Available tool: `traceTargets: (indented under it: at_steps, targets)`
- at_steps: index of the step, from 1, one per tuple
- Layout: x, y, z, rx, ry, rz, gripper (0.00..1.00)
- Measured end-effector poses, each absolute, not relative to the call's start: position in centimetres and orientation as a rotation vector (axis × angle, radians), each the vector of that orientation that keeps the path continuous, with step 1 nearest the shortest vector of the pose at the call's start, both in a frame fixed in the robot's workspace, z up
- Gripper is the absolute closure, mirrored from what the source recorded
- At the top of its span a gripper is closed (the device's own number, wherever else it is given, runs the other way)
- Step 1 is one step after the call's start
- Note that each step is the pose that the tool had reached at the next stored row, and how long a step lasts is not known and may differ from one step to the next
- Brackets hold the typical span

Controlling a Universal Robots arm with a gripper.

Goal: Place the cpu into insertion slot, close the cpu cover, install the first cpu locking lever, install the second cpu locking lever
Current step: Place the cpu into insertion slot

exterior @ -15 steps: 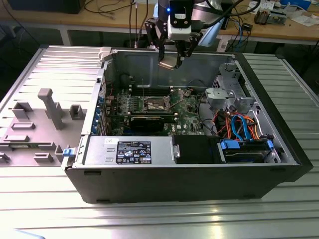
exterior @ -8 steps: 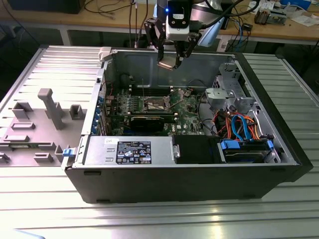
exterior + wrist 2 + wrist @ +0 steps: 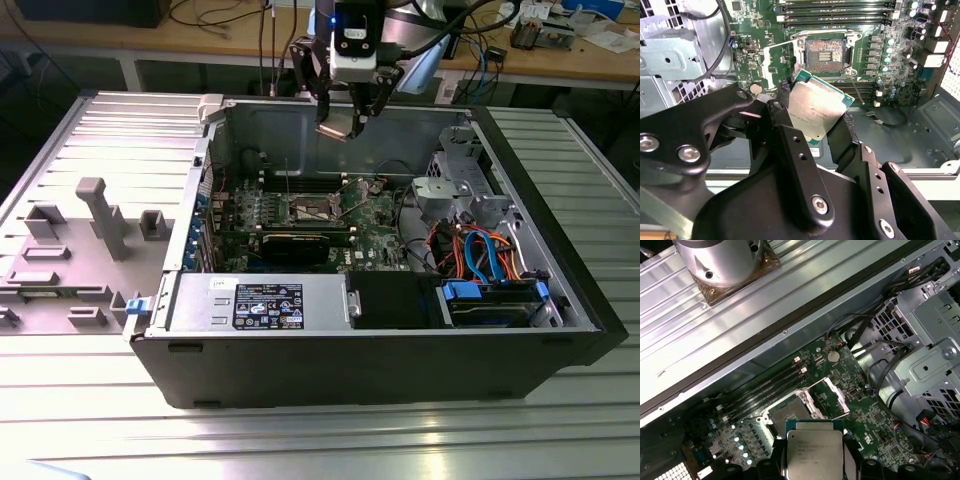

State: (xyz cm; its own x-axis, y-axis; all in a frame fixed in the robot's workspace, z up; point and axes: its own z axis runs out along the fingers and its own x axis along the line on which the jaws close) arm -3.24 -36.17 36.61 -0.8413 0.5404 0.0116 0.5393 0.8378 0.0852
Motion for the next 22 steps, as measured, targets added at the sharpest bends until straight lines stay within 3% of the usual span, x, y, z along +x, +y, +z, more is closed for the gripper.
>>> traceTargets:
  at_steps: [22]
  targets:
    - [-3.26, -36.17, 36.23, 1.257, 2.85, 0.129, 0.45]
